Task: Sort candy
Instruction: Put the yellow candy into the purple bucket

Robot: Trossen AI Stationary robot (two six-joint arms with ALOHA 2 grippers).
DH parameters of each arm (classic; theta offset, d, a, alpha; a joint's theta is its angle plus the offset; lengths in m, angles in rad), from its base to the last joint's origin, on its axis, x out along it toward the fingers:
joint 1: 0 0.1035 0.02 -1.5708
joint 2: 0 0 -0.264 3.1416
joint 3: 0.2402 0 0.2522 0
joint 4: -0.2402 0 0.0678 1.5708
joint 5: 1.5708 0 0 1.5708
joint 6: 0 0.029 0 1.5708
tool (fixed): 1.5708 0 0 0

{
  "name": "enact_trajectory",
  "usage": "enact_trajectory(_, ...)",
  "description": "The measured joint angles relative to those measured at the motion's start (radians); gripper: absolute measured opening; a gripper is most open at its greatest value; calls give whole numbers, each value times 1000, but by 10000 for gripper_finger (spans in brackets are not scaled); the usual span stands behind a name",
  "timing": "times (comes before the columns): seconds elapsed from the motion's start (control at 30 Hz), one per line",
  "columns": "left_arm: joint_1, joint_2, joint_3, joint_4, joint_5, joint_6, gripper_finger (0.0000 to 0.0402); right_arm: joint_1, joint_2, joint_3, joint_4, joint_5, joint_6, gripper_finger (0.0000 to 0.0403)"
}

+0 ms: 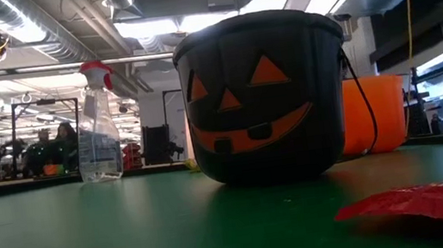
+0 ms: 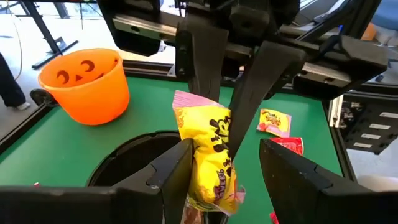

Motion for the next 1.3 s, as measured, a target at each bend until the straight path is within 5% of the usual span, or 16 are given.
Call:
enact_trajectory(0.37, -10, 3, 0, -34, -51, -4, 141, 0, 0, 0, 0, -9, 0, 33)
enact_trajectory(0.97, -10, 3, -2, -156, -65, -96, 132, 0, 0, 1, -18, -7, -2, 33)
enact_trajectory(1.3, -24, 3, -1, -155, -46, -42, 17, 0, 0, 1, -18, -7, -1, 33)
